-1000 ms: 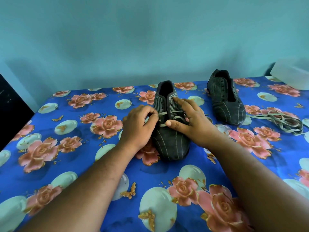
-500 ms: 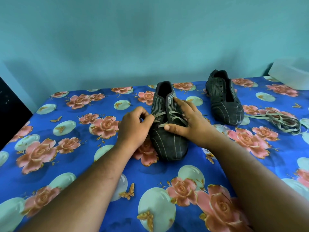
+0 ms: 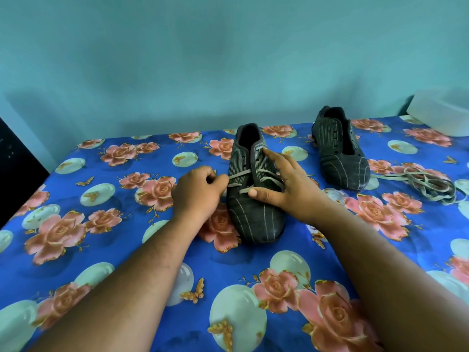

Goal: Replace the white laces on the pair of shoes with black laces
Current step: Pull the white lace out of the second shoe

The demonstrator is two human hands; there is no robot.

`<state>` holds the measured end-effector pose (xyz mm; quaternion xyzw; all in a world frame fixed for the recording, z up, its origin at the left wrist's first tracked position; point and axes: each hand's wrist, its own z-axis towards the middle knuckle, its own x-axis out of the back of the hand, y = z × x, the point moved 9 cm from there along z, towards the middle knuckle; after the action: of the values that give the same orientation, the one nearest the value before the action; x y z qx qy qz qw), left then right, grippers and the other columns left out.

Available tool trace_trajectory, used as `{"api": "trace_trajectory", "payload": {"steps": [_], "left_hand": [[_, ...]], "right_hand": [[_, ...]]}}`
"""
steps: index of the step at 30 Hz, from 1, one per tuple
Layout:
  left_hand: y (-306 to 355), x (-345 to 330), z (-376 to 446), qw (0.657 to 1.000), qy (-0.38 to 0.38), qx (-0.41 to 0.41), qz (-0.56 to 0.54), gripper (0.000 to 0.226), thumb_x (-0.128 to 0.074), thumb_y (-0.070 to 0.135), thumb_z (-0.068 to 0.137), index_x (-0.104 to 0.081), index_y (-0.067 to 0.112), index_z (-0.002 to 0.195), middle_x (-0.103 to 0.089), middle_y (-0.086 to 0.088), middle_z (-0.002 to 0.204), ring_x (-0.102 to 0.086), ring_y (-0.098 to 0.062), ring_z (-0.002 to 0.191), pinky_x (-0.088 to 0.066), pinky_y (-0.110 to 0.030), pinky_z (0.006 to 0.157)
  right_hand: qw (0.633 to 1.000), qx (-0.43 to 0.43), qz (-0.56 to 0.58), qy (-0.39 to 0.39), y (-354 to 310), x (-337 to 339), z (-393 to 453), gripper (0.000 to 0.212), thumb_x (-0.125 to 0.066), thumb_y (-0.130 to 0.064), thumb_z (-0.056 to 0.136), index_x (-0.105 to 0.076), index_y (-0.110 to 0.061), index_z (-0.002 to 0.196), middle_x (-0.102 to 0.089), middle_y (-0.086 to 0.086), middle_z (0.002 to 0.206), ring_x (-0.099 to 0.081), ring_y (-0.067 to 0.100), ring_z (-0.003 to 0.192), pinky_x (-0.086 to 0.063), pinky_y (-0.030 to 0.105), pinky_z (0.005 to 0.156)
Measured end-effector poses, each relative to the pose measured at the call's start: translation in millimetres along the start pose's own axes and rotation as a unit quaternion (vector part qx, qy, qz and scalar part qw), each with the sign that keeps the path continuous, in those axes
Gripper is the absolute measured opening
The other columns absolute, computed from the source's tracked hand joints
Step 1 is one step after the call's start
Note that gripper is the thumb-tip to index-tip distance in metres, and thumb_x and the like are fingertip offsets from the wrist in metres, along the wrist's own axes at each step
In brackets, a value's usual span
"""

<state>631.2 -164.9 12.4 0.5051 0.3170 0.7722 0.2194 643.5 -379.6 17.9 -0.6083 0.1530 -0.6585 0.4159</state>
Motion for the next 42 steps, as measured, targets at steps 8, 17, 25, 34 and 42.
{"api": "trace_trajectory", "payload": {"steps": [8,17,25,34,42], "left_hand": [[46,5,-13,0.969,0.008,-0.21,-0.132,0.031,-0.061,0.046,0.096,-0.073,0.021,0.11,-0.071,0.013,0.101,-0.065,-0.008,0.099,-0.053,-0.035,0.089],[-8,0,8,0.998,0.03,-0.008,-0.048,0.028,-0.058,0.039,0.089,-0.062,0.015,0.075,-0.063,0.001,0.069,-0.063,-0.03,0.075,-0.048,-0.044,0.067],[32,5,-6,0.978,0.032,-0.193,-0.073,0.038,-0.054,0.055,0.097,-0.071,0.026,0.113,-0.07,0.012,0.113,-0.062,-0.016,0.107,-0.05,-0.042,0.093],[-5,19,8,0.993,0.098,-0.05,0.046,0.02,-0.061,0.036,0.085,-0.059,0.02,0.075,-0.061,0.003,0.084,-0.06,-0.031,0.086,-0.046,-0.041,0.07],[17,14,0,0.987,0.065,-0.127,-0.069,0.041,-0.058,0.052,0.094,-0.062,0.029,0.128,-0.059,0.012,0.123,-0.058,-0.02,0.116,-0.046,-0.048,0.1]], "right_hand": [[1.0,0.002,-0.01,0.002,2,0,1,0.12,-0.046,-0.106,0.051,-0.024,-0.047,0.153,-0.034,-0.019,0.151,-0.039,0.013,0.141,-0.03,0.057,0.116],[1.0,0.0,0.003,0.001,1,-1,0,0.119,-0.05,-0.103,0.052,-0.026,-0.045,0.153,-0.035,-0.02,0.15,-0.038,0.012,0.142,-0.033,0.053,0.117],[1.0,0.012,0.02,0.003,4,-5,4,0.115,-0.055,-0.101,0.056,-0.027,-0.045,0.152,-0.035,-0.017,0.15,-0.038,0.014,0.143,-0.035,0.053,0.116],[1.0,0.007,0.018,0.002,6,-5,4,0.113,-0.054,-0.101,0.055,-0.025,-0.05,0.151,-0.034,-0.02,0.149,-0.039,0.014,0.142,-0.035,0.054,0.115],[1.0,0.009,0.01,0.005,6,-5,5,0.114,-0.053,-0.102,0.055,-0.024,-0.05,0.151,-0.033,-0.02,0.15,-0.037,0.014,0.143,-0.038,0.054,0.113]]}}
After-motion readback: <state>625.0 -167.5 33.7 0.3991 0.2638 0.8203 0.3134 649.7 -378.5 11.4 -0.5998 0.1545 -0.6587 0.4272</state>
